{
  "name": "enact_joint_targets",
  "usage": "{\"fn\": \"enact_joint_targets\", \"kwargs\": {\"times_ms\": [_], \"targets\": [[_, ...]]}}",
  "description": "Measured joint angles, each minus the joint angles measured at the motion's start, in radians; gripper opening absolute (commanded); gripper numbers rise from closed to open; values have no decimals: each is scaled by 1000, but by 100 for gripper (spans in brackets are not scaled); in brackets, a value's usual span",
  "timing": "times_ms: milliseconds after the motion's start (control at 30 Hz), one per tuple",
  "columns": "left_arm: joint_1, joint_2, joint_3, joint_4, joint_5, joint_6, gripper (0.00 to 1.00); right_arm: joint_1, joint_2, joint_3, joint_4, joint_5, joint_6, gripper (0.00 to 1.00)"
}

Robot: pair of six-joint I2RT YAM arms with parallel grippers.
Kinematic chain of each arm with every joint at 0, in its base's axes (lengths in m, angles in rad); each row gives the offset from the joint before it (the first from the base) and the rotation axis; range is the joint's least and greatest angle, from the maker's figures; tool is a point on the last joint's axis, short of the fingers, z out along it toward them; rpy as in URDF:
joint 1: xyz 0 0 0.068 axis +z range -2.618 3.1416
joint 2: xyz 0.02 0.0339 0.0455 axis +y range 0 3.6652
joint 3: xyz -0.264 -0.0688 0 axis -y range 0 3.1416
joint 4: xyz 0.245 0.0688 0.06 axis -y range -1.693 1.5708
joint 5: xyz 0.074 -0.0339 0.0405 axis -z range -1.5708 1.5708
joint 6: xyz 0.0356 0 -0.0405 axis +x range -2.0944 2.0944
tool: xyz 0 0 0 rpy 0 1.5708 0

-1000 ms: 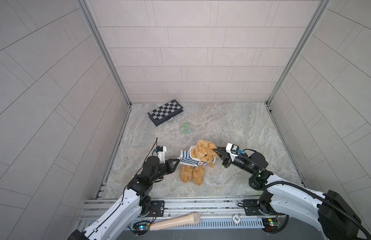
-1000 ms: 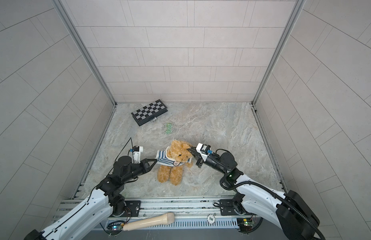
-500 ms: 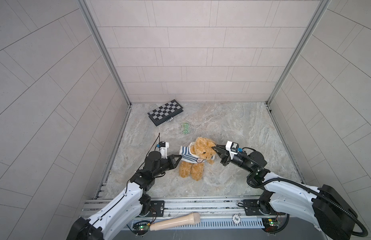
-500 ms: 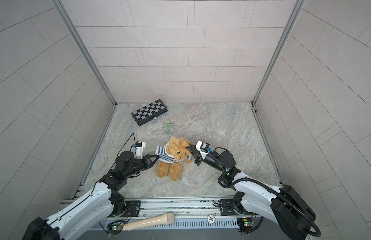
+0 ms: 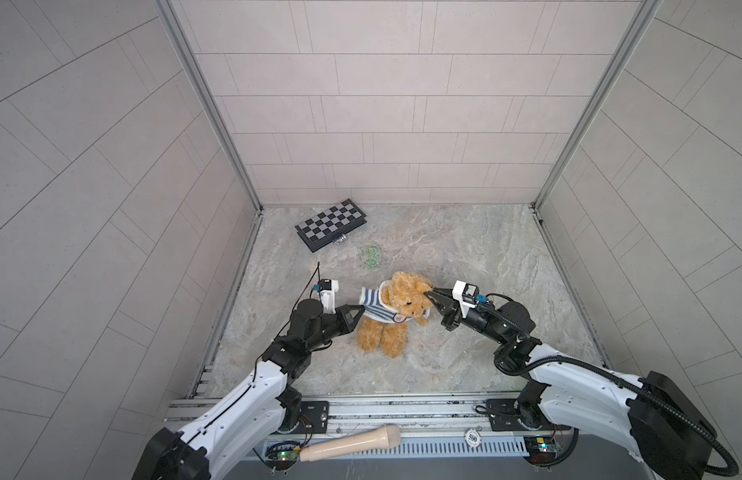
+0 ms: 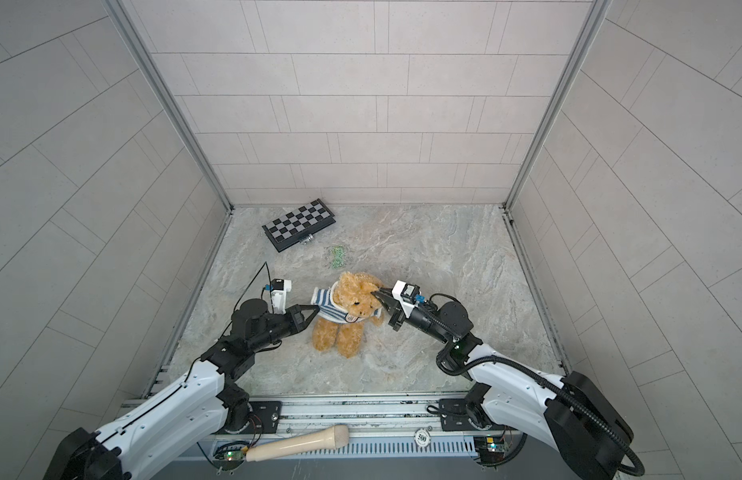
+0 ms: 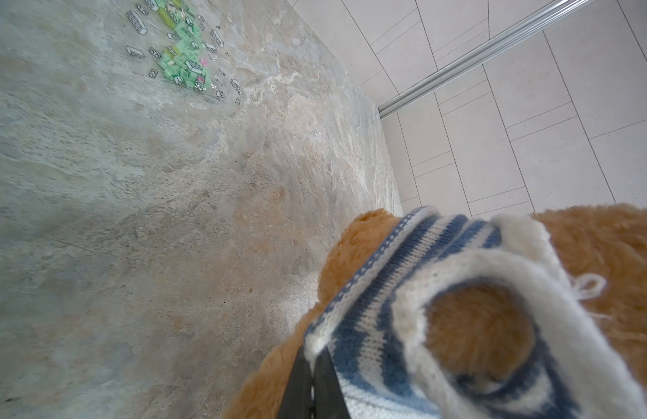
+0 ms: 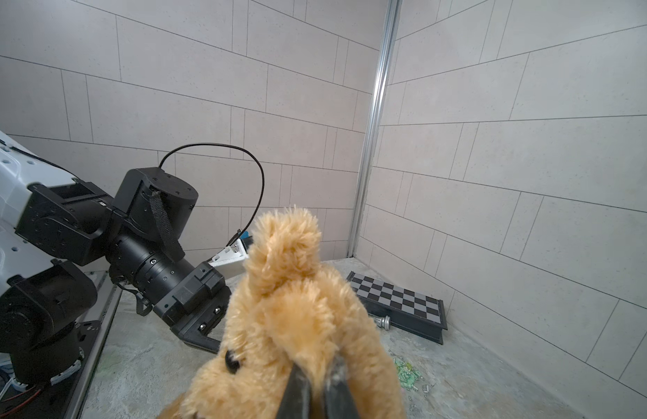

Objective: Dress the teddy bear

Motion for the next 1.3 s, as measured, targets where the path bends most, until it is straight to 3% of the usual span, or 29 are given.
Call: {"fn": "enact_joint_targets", "kwargs": {"times_ms": [367,867,1133,1300], "targets": [[39,-144,-13,-63,-50,-8,0,4,-62,-1,-48,22,-24,0],[39,-216,-53,-85,-48,-23,0,6,-63,-47,6,88,-24,0],[38,-169,-50,-21,41,-25,0,3,-62,-30,-22,106,-24,0],[14,-175,2,-72,64,20,3,0,-60,-9,-50,111,-20,0]]}}
